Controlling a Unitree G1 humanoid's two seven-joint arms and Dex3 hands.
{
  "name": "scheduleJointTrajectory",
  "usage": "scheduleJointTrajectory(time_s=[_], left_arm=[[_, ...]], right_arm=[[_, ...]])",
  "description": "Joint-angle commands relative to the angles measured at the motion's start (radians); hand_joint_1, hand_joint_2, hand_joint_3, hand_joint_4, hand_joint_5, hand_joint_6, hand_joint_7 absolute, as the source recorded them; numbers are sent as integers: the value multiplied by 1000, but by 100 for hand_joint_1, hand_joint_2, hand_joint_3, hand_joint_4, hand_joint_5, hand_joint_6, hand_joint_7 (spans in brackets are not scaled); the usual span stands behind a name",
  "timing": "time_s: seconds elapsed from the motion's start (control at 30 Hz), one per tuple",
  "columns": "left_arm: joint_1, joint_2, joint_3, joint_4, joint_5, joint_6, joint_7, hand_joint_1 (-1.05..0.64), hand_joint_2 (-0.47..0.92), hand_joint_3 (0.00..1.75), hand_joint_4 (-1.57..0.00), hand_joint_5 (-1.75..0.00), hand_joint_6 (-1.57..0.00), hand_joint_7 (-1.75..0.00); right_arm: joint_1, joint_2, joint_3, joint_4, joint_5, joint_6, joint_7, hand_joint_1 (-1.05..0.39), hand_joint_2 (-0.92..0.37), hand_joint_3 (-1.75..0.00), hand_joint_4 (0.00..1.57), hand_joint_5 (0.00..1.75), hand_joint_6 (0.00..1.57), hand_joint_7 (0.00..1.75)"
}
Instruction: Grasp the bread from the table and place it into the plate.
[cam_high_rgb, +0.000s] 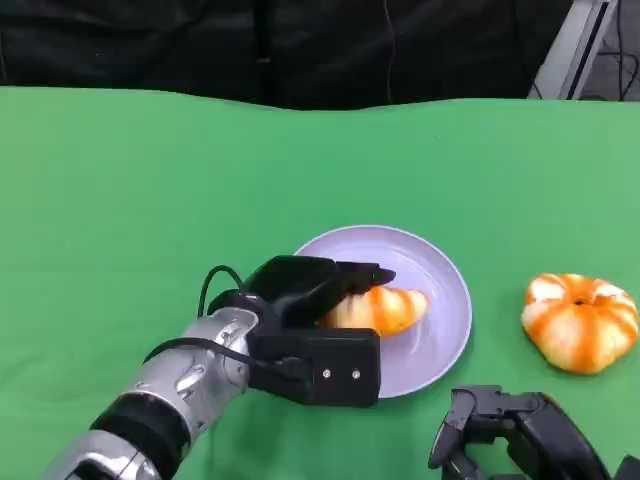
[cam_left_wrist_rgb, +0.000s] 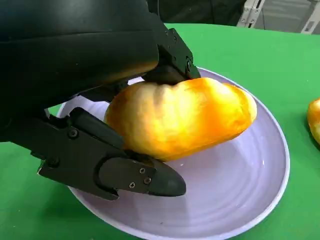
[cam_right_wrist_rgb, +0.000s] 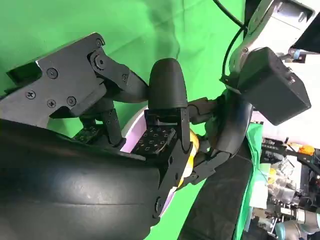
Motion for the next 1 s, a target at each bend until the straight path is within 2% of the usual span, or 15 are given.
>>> scheduleJointTrajectory(time_s=[0.03, 0.83, 1.0], left_arm=[[-14, 20, -6, 17, -2, -9, -21, -71, 92, 30, -59, -1, -45, -1], [-11, 30, -1, 9, -8, -18, -40, -74, 92, 26, -59, 0, -45, 0], [-13, 37, 3, 1, -13, -17, -61, -79, 92, 31, -53, 0, -43, 0]], right_arm=[[4, -7, -2, -6, 0, -7, -5, -14, -59, -102, 83, 142, 86, 116], [3, -4, -3, -3, -6, -2, -11, -13, -58, -103, 83, 145, 87, 117], [3, -4, -3, -2, -5, -5, -9, -12, -59, -101, 83, 144, 87, 116]])
